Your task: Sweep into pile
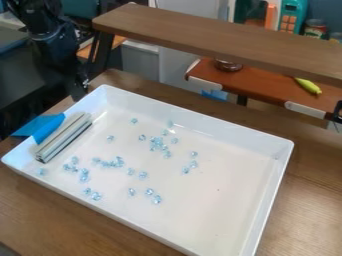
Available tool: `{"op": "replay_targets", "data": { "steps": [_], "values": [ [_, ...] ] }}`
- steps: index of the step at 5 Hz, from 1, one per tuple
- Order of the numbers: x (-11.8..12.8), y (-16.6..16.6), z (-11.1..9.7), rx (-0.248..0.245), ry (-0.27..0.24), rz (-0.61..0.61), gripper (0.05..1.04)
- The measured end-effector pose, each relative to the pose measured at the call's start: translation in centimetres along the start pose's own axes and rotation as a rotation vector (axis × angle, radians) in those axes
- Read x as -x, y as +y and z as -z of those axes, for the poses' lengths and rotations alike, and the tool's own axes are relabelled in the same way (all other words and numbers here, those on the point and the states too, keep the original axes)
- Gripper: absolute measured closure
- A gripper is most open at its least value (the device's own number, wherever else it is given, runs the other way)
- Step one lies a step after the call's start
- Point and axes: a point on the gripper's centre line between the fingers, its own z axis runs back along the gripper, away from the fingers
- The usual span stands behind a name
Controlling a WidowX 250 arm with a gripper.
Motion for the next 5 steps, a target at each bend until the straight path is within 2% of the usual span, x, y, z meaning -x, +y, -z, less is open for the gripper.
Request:
{"op": "replay_targets", "data": {
  "steps": [1,2,3,5],
  "values": [
    [0.5,-0.3,1.0,0.018,0.028,-0.005,0.083],
    [1.3,-0.5,1.3,0.023,0.080,-0.016,0.083],
    [2.1,-0.4,2.0,0.008,0.136,-0.020,0.083],
    [2.9,-0.6,5.2,-0.065,0.174,-0.032,0.083]
  ]
}}
